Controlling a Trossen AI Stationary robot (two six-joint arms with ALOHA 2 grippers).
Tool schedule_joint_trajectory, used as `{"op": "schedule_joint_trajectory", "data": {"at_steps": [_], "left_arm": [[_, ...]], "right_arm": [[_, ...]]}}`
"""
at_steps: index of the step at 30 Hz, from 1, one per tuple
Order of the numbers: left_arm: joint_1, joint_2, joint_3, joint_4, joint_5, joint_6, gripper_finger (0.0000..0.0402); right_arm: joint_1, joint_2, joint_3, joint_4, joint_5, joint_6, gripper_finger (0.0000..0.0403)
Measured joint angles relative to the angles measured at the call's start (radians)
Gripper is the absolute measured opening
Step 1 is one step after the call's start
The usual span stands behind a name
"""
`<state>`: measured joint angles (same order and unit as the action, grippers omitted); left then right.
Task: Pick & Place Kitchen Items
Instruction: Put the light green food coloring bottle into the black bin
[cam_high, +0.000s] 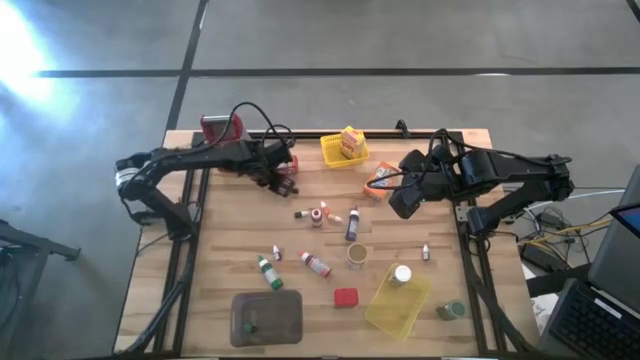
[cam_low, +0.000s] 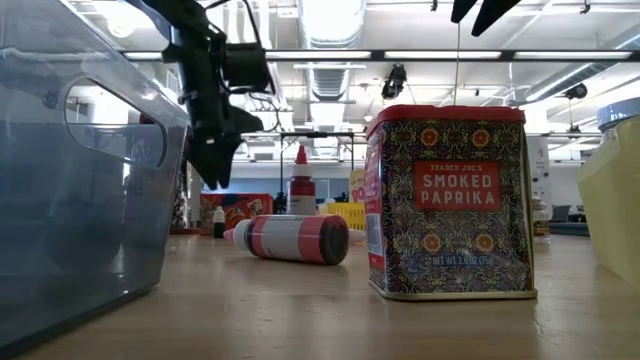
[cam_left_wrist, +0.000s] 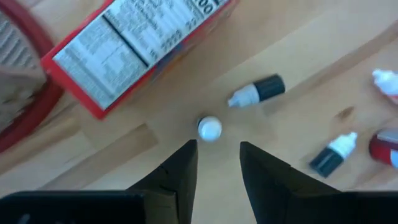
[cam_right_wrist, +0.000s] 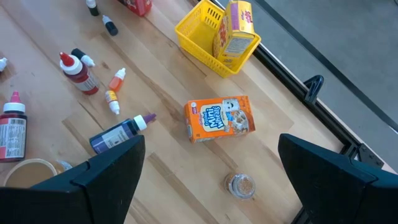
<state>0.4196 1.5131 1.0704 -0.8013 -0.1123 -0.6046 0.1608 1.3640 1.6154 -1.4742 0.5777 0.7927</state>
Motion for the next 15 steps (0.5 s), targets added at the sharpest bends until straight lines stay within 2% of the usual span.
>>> {"op": "schedule_joint_trajectory", "data": {"at_steps": [15], "left_arm": [[0.013, 0.098, -0.024, 0.061, 0.033, -0.040, 0.0119]], "right_arm": [[0.000, 0.000, 0.000, 0.001, 0.000, 0.000, 0.0364]]}}
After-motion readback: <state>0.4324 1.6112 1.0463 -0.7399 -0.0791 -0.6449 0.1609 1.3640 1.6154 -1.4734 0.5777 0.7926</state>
